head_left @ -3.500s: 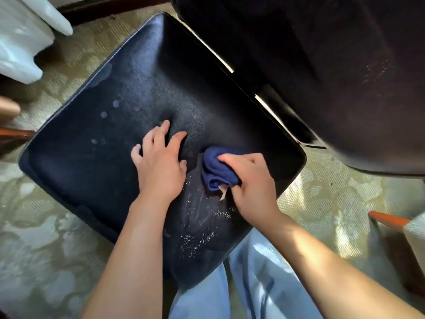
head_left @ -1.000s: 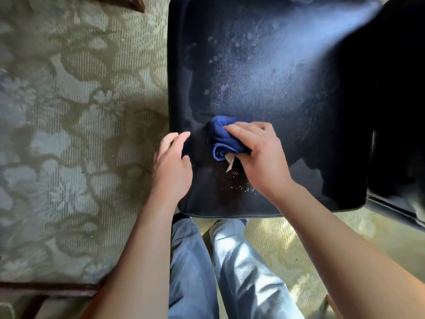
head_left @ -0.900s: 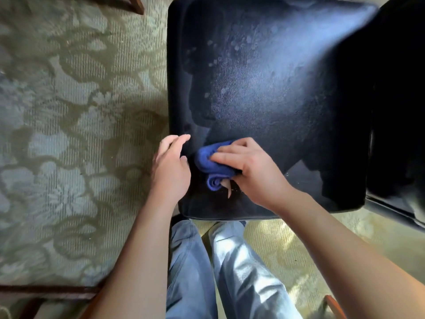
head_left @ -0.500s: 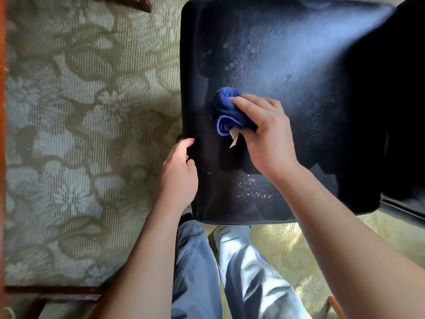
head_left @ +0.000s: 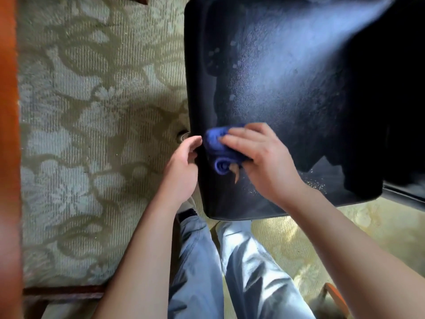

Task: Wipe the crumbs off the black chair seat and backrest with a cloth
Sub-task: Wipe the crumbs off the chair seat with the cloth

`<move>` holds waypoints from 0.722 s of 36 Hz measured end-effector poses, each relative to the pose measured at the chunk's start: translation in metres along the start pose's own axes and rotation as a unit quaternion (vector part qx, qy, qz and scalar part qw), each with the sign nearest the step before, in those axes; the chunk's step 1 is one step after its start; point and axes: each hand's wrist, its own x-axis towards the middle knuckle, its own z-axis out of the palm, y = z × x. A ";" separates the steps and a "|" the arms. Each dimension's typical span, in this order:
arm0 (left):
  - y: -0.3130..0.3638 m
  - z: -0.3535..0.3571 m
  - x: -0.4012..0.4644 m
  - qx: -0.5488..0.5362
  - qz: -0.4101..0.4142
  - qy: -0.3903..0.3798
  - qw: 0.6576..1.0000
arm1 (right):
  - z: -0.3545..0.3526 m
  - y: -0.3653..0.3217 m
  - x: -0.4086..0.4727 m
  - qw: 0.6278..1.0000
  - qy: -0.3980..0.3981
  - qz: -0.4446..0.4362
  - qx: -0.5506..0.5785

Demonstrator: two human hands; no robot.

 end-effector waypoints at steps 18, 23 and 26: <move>0.002 0.011 -0.003 0.062 0.030 0.038 0.997 | 0.008 0.006 -0.055 0.992 -0.052 0.050 0.099; 0.013 0.035 -0.013 0.176 0.088 0.089 0.976 | -0.018 0.020 -0.079 0.964 0.110 0.184 0.156; 0.016 0.050 -0.018 0.232 0.107 0.114 0.960 | -0.037 0.040 -0.095 0.944 0.177 0.250 0.126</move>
